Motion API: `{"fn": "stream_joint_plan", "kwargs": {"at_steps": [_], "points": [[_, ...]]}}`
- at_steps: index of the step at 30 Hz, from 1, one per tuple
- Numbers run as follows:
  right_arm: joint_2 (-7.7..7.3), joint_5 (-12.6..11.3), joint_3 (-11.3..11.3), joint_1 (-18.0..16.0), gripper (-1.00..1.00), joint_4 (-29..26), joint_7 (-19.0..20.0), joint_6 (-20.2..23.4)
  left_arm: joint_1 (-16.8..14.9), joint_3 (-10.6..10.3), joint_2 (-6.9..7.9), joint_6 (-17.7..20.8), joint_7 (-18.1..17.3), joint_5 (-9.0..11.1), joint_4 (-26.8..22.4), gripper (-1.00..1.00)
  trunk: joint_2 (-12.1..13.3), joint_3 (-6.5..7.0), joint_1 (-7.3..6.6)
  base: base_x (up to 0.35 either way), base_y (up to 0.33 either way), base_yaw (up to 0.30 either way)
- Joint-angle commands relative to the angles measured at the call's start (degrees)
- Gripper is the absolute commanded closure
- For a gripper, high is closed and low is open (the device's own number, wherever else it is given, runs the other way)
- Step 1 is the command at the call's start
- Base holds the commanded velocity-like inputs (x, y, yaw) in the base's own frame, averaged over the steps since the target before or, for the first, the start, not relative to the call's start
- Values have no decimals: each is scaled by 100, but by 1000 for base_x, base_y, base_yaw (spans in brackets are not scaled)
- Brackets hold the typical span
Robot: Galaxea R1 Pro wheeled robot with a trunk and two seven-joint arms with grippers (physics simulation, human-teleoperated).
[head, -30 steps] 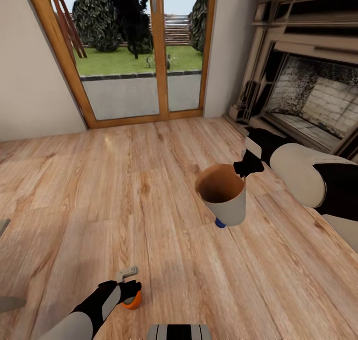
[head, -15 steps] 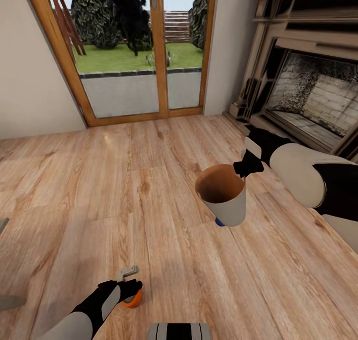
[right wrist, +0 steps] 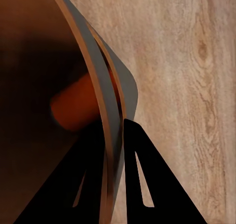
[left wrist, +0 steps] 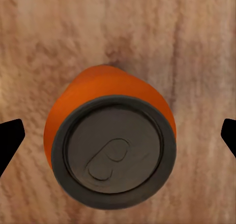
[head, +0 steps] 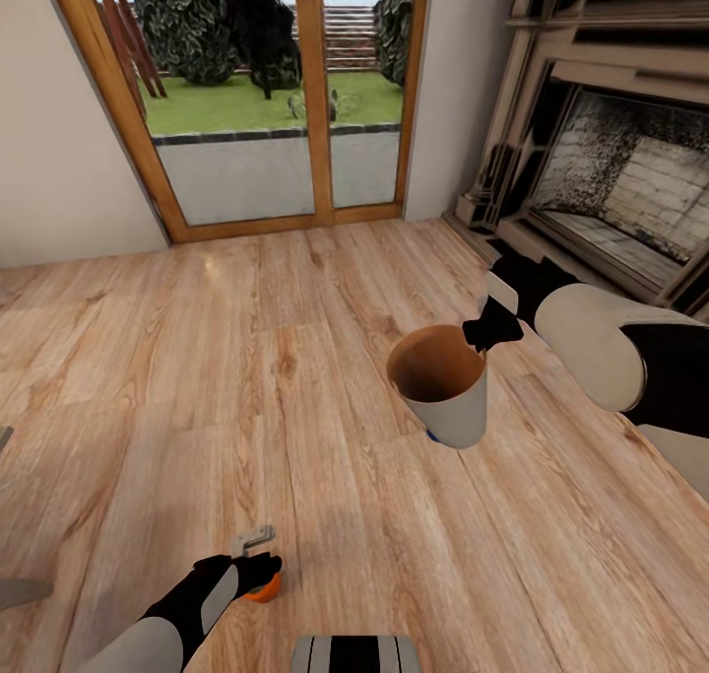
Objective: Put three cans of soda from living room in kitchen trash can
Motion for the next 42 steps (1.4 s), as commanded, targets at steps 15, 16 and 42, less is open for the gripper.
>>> {"fn": "stream_joint_plan", "kwargs": {"at_steps": [15,16,42], "points": [[3,-48,-21,-1,100,-1,16,0,0,1,0,-3,0,1,1,-100,-8,-132,15,0,0,0],[3,-48,-11,-1,100,-1,16,0,0,1,0,-3,0,1,-1,-100,-8,-132,15,0,0,0],[4,-48,52,6,100,-1,16,0,0,1,0,-226,0,-8,-1,-100,-12,-199,22,0,0,0]]}}
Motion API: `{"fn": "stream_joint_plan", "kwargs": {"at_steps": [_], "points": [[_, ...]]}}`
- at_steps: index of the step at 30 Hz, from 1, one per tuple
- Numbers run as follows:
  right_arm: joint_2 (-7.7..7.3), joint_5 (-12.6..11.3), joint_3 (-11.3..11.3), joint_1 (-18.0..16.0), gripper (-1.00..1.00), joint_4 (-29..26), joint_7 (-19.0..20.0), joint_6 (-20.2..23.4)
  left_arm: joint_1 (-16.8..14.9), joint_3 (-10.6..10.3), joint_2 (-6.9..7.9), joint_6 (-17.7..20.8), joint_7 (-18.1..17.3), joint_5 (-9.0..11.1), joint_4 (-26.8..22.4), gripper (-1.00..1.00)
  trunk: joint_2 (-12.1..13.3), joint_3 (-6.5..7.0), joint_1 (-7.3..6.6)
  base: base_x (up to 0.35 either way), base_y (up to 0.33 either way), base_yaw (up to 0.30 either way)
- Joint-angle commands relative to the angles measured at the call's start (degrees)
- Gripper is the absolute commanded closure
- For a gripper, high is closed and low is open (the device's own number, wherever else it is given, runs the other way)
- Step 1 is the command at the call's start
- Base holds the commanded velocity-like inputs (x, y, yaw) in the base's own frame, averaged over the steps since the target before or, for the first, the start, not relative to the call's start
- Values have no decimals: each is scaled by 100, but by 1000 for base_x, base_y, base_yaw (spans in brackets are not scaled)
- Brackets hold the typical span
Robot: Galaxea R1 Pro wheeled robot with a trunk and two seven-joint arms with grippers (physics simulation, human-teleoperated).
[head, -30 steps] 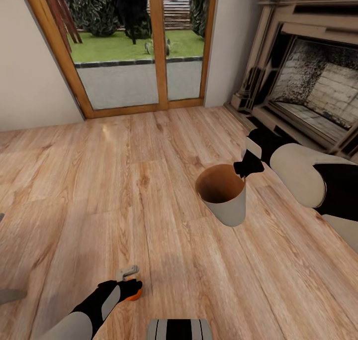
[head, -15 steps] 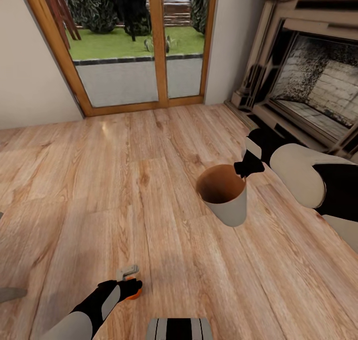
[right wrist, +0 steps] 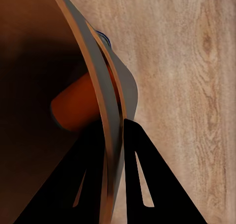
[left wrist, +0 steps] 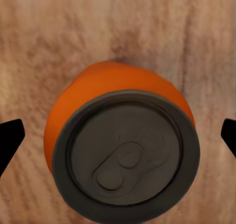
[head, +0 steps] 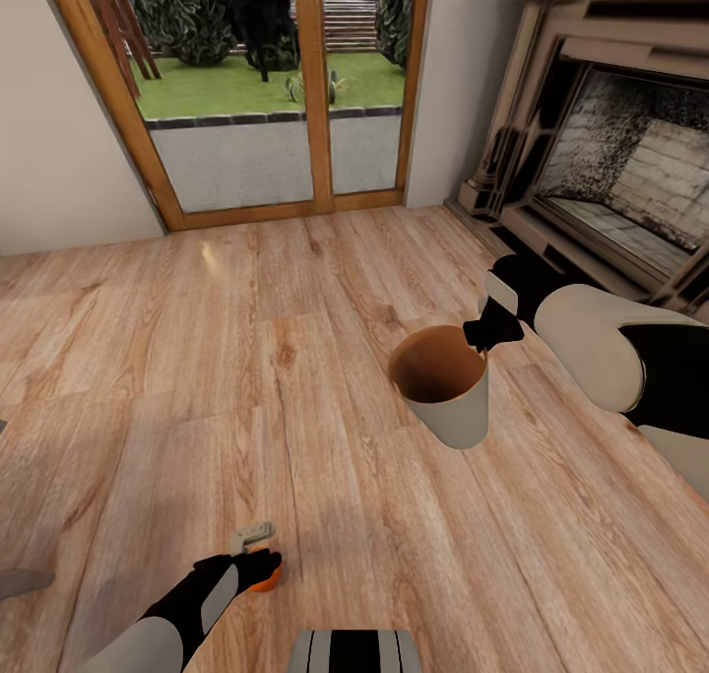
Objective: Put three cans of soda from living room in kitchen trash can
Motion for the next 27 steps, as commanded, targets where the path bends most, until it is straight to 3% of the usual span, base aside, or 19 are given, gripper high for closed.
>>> {"fn": "stream_joint_plan", "kwargs": {"at_steps": [1,2,3,15,27], "points": [[0,-35,-15,-3,100,-1,14,0,0,0,0,-3,0,0,-3,-100,0,1,-1,0,0,0],[0,-35,-15,-2,100,-1,14,0,0,-2,0,-7,0,0,-8,-100,0,1,-1,0,0,0],[2,-35,-15,-2,100,-1,14,0,0,-1,0,-9,0,0,-10,100,0,1,-1,0,0,0],[3,-35,-15,-2,100,-1,14,0,0,-2,0,-6,23,0,-29,100,0,1,-1,0,0,0],[3,-35,-10,10,100,-6,14,0,-8,-8,0,12,-1,-9,-42,100,16,266,-32,0,0,0]]}}
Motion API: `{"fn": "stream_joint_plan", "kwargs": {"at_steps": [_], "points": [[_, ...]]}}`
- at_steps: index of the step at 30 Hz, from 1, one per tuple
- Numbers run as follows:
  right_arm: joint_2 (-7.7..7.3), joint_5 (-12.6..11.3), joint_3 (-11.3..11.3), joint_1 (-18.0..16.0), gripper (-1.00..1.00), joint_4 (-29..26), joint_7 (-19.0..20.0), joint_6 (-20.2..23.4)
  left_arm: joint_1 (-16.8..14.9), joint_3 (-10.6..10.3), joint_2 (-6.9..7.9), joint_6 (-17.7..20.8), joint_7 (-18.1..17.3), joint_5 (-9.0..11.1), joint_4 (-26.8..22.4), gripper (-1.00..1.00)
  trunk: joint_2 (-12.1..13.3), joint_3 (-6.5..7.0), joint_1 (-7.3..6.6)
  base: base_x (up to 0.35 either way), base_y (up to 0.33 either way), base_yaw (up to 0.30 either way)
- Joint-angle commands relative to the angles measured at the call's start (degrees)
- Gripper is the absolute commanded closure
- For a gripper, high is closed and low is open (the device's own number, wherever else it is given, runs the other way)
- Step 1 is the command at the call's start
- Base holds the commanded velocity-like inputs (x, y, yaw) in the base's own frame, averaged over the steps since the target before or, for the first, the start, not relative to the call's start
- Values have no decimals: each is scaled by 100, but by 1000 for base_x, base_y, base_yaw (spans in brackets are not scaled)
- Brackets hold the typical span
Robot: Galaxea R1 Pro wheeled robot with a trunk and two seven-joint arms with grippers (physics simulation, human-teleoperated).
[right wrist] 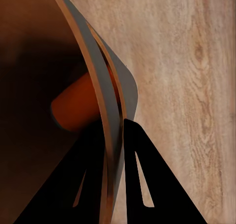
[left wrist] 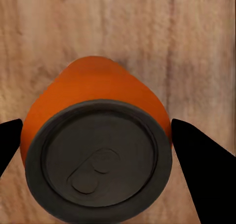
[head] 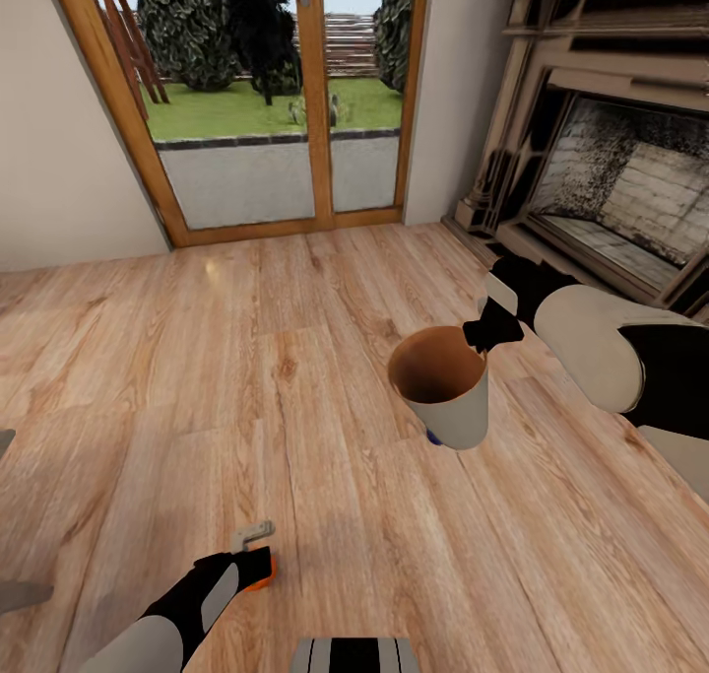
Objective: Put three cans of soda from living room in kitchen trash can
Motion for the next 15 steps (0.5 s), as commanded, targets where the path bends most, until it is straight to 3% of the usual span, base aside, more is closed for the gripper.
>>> {"fn": "stream_joint_plan", "kwargs": {"at_steps": [1,15], "points": [[2,-33,-15,1,100,-3,14,0,0,2,0,0,-2,-1,0,100,2,23,-3,0,0,0],[-18,-23,-29,102,100,-37,-16,0,-1,1,16,22,-19,3,-46,100,20,333,-39,0,0,0]]}}
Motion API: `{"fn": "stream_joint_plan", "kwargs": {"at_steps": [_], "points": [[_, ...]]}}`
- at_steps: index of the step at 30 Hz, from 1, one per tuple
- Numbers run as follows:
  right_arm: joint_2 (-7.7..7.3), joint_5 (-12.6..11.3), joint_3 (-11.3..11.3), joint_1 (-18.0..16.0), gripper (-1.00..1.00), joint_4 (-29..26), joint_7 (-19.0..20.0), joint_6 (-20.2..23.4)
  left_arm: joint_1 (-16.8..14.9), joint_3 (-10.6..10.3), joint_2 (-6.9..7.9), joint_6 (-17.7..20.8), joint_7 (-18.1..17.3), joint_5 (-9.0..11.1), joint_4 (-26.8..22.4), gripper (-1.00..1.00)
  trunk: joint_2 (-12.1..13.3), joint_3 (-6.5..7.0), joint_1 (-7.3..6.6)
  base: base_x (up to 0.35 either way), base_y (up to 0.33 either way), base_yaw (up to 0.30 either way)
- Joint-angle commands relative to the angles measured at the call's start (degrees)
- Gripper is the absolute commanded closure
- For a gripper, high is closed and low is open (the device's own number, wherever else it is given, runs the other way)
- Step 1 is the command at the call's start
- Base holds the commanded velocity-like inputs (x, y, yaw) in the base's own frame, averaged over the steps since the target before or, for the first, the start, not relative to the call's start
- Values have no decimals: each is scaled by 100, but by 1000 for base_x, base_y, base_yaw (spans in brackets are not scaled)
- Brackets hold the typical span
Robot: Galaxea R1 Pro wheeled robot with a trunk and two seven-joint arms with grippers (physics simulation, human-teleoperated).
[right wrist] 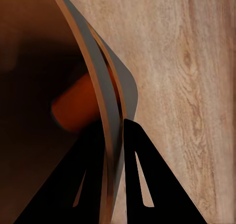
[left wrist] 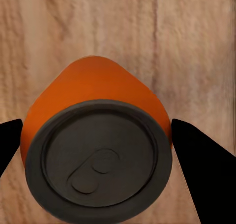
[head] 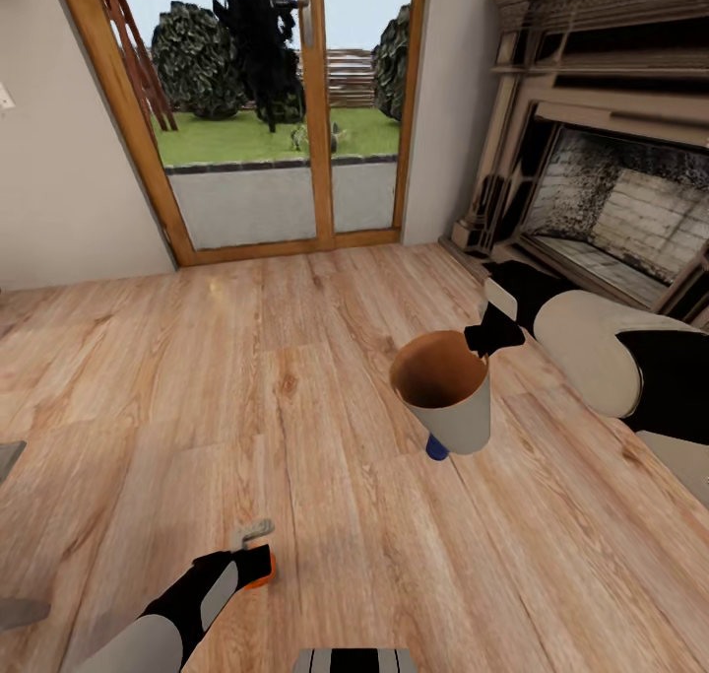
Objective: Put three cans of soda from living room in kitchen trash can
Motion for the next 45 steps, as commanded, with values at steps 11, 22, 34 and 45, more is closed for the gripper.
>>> {"fn": "stream_joint_plan", "kwargs": {"at_steps": [11,22,34,45], "points": [[2,-29,-48,444,100,-17,-13,0,0,17,8,457,13,14,-528,100,15,245,-29,0,0,0],[32,-33,-48,1024,100,-373,-404,0,46,33,10,2665,12,43,-3682,100,340,455,-212,0,0,0],[94,-60,-62,1766,100,-734,-516,-302,53,32,7,4396,-24,77,-5488,100,821,671,-476,0,0,0],[506,-87,-78,2221,100,-707,-860,-813,45,-6,56,4396,-24,1797,-5688,100,1262,868,-717,0,0,0]]}}
